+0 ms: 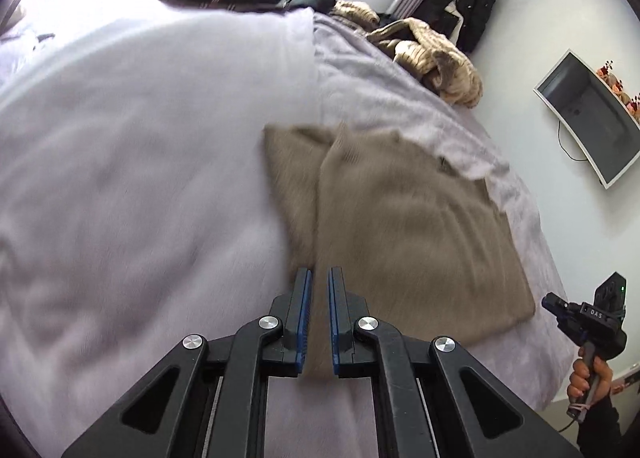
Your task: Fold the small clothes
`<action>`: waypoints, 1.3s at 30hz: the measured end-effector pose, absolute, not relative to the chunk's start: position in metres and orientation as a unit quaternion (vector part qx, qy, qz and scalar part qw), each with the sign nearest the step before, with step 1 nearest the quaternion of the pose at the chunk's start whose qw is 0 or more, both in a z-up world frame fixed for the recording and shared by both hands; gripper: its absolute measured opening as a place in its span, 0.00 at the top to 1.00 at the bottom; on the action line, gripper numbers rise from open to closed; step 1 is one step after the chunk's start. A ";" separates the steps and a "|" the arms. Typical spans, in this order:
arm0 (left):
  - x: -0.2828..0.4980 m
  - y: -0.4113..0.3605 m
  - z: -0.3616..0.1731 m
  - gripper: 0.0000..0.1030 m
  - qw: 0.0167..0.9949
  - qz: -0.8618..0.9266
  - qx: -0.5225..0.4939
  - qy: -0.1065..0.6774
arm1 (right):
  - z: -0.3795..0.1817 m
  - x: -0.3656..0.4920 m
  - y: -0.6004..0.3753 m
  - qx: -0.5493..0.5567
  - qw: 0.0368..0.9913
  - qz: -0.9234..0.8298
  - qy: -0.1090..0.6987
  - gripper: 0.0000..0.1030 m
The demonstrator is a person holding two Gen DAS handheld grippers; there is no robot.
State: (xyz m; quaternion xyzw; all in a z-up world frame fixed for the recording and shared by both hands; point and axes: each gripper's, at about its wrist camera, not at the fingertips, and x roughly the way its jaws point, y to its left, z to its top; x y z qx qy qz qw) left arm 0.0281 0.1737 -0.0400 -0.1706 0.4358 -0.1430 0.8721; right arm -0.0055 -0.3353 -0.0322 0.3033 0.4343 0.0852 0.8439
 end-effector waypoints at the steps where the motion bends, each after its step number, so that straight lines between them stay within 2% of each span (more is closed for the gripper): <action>1: 0.036 0.168 -0.037 0.92 0.875 -0.144 -0.167 0.431 | -0.030 0.011 -0.333 0.296 0.846 0.082 0.436 0.86; 7: 0.102 0.128 -0.032 0.92 0.883 -0.133 -0.149 0.426 | -0.034 0.079 -0.320 0.242 0.854 0.069 0.456 0.86; 11: 0.142 0.114 -0.063 0.92 0.871 -0.094 -0.142 0.461 | -0.062 0.106 -0.321 0.242 0.841 0.055 0.482 0.86; 14: 0.149 0.118 -0.084 0.92 0.866 -0.090 -0.152 0.468 | -0.077 0.107 -0.331 0.259 0.837 0.062 0.478 0.93; 19: 0.142 0.128 -0.081 0.92 0.862 -0.097 -0.168 0.468 | -0.077 0.101 -0.346 0.282 0.832 0.074 0.472 0.94; 21: 0.136 0.127 -0.076 0.92 0.864 -0.094 -0.157 0.468 | -0.074 0.096 -0.349 0.283 0.833 0.071 0.470 0.90; 39: 0.041 0.107 -0.061 0.92 0.861 -0.101 -0.136 0.480 | -0.052 0.030 -0.334 0.292 0.828 0.084 0.470 0.85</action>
